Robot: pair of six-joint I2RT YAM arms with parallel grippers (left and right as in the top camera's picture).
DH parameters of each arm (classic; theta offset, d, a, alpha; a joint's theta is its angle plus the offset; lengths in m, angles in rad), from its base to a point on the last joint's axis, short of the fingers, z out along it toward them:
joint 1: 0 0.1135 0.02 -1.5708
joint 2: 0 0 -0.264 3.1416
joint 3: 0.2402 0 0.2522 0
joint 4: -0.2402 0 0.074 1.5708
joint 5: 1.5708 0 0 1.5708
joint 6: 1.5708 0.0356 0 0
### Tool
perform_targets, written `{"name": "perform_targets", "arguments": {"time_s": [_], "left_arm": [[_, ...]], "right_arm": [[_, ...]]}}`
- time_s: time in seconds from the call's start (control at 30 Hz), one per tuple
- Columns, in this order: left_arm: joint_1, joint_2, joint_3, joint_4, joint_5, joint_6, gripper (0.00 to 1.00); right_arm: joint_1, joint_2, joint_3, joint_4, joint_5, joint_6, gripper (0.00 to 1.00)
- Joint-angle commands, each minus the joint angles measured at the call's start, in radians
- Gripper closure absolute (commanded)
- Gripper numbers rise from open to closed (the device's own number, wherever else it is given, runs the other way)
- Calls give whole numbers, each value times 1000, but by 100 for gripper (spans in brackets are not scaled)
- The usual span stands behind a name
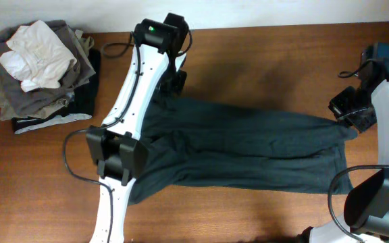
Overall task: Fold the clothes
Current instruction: 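Fold the back half forward over the front with both grippers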
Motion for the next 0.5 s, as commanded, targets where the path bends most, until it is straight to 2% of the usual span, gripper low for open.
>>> {"name": "perform_targets", "arguments": {"time_s": [0.0, 0.1, 0.27, 0.47], "left_arm": [[8, -58, -153, -8, -33, -34, 100], [10, -92, -170, -8, -174, -92, 100], [9, -156, -187, -8, -100, -91, 100], [9, -188, -421, -8, -93, -91, 100]], "right_arm": [[6, -5, -9, -8, 45, 8, 96], [13, -5, -31, -8, 44, 9, 96], [31, -5, -64, -14, 25, 9, 96], [43, -5, -68, -47, 29, 9, 96]]}}
